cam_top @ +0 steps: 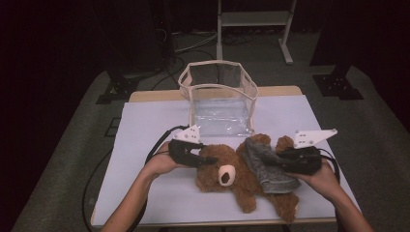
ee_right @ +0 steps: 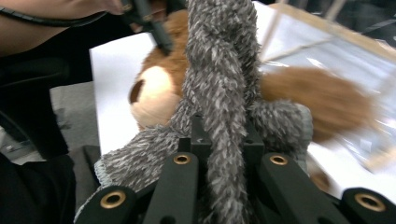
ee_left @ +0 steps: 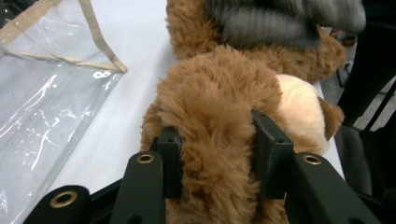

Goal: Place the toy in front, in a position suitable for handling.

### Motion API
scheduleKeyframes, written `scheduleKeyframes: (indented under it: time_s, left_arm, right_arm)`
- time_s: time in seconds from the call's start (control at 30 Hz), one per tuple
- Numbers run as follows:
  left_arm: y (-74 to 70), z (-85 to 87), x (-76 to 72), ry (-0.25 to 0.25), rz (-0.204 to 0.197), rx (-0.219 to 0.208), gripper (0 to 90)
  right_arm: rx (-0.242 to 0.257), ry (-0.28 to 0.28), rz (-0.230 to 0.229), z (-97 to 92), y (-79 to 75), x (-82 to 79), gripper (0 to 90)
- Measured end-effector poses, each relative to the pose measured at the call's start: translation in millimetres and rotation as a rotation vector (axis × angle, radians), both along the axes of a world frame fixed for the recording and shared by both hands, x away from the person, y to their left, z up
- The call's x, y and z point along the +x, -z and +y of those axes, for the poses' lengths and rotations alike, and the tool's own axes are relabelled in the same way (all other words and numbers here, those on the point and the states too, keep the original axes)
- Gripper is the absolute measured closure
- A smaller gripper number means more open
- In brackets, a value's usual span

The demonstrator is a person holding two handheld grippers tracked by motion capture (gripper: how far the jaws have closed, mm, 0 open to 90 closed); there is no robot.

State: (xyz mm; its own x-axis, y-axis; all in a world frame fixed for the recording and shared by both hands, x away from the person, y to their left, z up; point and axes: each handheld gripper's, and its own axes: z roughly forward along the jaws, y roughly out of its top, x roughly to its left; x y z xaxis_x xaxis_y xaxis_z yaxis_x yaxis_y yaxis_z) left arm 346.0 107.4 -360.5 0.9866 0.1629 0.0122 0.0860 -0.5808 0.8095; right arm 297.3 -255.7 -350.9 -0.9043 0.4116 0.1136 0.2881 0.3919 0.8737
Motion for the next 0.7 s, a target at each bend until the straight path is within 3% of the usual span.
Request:
scheduleKeyframes:
  time_s: [0.23,0.37,0.47,0.6,0.7]
  left_arm:
    - [5.7,4.1,-6.4,0.0,-0.016,-0.003,59.0]
    - [6.6,4.7,-8.3,-0.003,-0.019,-0.01,58.5]
    - [6.4,4.3,-9.3,0.001,-0.021,-0.015,58.4]
    - [5.9,4.6,-11.6,0.017,-0.026,-0.014,57.6]
    - [8.9,4.7,-14.4,0.028,-0.022,0.015,55.7]
  right_arm:
    - [-0.079,0.139,-0.04,-58.9,-30.1,-13.2,80.8]
    - [-0.119,0.197,-0.078,-73.8,-45.1,-9.2,80.8]
    - [-0.142,0.188,-0.081,-64.9,-42.7,1.0,80.7]
    - [-0.183,0.092,-0.033,-26.4,-18.4,20.1,80.5]
    - [-0.192,0.017,-0.005,1.8,-0.3,30.0,80.6]
